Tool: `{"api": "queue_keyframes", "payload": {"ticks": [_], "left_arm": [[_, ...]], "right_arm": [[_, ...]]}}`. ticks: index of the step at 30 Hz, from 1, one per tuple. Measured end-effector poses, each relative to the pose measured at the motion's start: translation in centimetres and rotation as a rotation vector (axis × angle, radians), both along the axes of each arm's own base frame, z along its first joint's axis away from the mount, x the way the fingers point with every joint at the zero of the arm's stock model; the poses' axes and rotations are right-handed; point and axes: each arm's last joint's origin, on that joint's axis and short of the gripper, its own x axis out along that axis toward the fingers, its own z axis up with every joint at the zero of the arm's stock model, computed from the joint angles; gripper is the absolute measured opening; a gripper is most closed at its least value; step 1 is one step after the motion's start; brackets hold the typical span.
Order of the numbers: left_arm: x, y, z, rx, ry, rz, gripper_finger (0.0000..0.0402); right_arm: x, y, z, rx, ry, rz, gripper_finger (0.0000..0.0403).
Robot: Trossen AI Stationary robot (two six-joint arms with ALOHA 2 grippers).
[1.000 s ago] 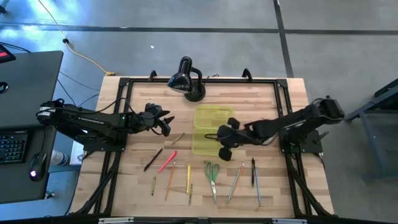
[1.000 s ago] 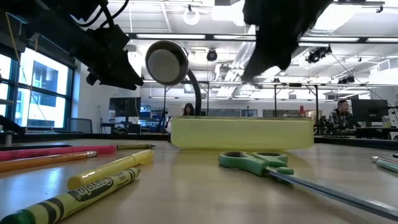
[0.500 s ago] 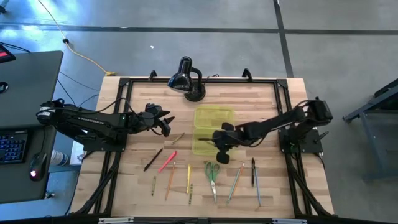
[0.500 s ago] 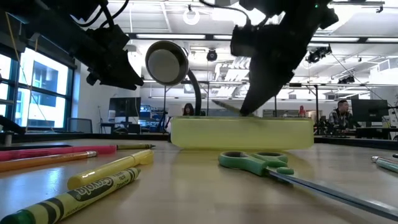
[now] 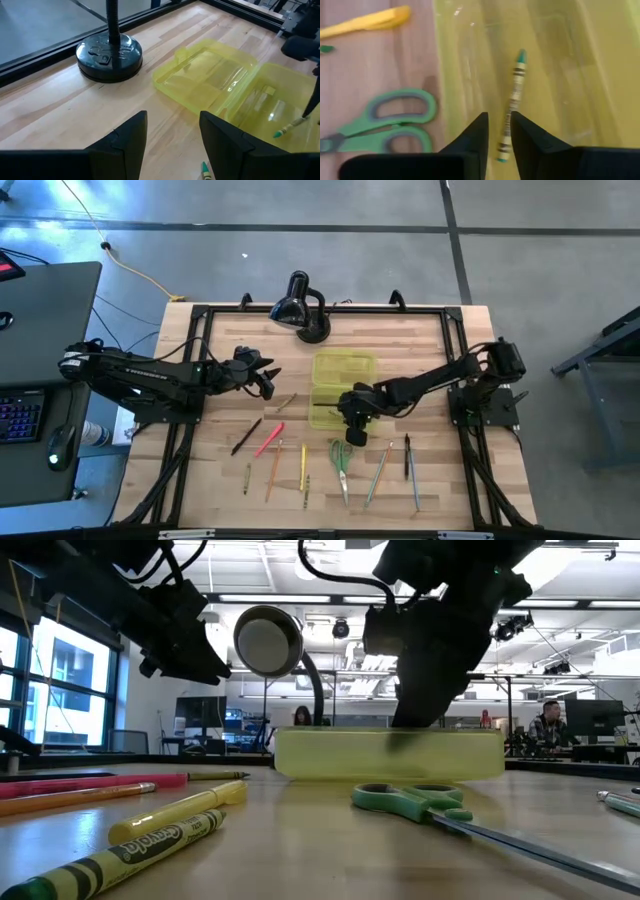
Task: Pick & place school supplies into a supply box
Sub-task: Put the green crayon into the yellow supply box, then put the top green crayon into the yellow supply box
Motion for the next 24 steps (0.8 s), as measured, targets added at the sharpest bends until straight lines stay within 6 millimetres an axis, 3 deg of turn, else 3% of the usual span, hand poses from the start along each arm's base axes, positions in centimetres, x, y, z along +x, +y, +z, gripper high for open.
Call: {"api": "queue_keyframes", "payload": {"ticks": [10, 24], "left_arm": [[0.0, -0.1, -0.1, -0.017, 0.013, -0.017, 0.0216], [0.5, -1.1, -3.4, -0.354, 0.192, -0.226, 0.0216]], "right_arm": [[0.2, -0.5, 0.3, -0.125, -0.043, -0.056, 0.0091], [-0.2, -1.6, 4.1, -0.411, -0.221, -0.204, 0.0083]]}}
